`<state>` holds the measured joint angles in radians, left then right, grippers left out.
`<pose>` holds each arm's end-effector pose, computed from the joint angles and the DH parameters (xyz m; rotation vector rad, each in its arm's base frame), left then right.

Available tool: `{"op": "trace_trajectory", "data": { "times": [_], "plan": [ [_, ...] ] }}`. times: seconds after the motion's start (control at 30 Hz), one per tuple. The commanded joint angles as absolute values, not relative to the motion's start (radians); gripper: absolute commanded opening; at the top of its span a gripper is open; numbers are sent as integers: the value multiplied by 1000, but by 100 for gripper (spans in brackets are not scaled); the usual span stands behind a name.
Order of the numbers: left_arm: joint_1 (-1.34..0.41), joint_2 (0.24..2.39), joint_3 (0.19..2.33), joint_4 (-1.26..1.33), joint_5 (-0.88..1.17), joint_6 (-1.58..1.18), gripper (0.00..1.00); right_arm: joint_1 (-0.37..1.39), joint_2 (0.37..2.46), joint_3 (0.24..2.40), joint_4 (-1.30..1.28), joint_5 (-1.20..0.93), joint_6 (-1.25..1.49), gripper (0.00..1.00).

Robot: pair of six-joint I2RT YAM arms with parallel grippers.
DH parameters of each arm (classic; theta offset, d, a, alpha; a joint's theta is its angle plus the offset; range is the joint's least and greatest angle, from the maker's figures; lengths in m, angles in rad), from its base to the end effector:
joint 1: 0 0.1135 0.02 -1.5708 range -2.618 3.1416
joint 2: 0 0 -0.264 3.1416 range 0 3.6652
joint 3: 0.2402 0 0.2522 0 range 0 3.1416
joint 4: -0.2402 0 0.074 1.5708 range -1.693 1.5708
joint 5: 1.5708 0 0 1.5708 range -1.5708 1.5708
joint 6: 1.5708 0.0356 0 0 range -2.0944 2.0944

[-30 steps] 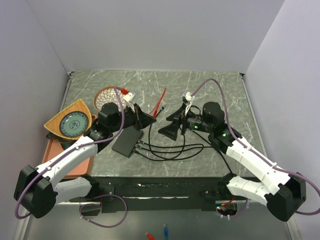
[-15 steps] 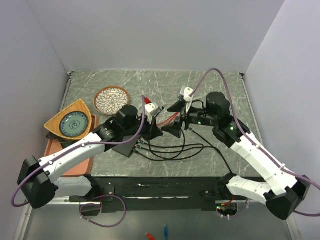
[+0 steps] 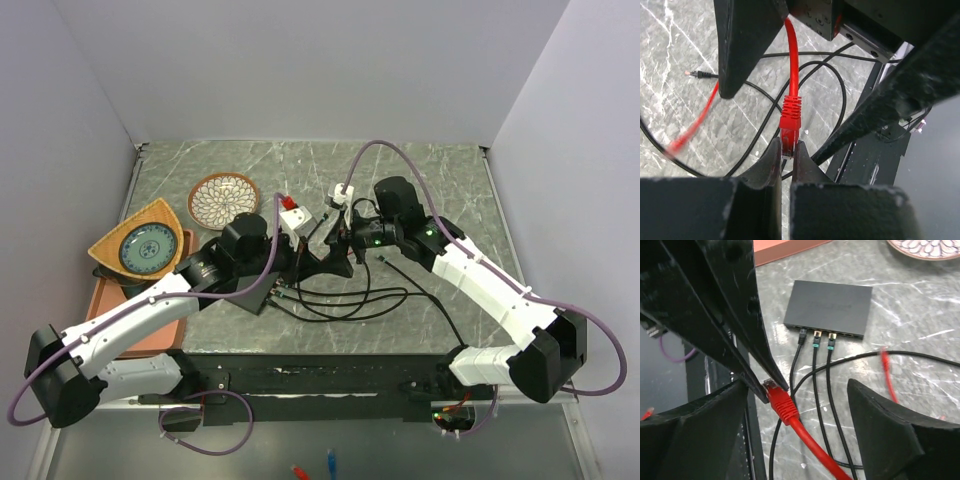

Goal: Insert the plug into the switch port

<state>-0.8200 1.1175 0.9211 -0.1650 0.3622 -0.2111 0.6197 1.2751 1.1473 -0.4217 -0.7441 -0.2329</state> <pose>0.1659 -0.1963 0.3239 0.8554 1.8637 -1.0172 0.2132 0.1817 0.3420 -1.2677 1.6973 1.0154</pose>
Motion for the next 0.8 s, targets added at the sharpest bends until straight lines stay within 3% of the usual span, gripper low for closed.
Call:
{"op": "trace_trajectory", "data": {
  "times": [0.0,0.07,0.2,0.37,0.5,0.6,0.77],
  "plan": [
    [-824,1091,971,-143,380,-183,1,626,1273,1175,-465,-787,-264,81],
    [-824,1091,974,-152,374,-179,1,626,1278,1184,-498,-790,-279,75],
    [-824,1088,971,-156,382,-173,1,626,1269,1183,-506,-790,-279,53],
    [-824,1094,988,-195,391,-163,1,624,1230,1167,-480,-791,-272,39],
    [-824,1086,986,-189,403,-166,1,626,1229,1170,-475,-775,-258,11],
    [-824,1083,982,-192,394,-166,1,623,1224,1164,-460,-749,-244,0],
    [-824,1083,968,-178,356,-175,7,623,1169,1097,-385,-695,-215,0]
  ]
}}
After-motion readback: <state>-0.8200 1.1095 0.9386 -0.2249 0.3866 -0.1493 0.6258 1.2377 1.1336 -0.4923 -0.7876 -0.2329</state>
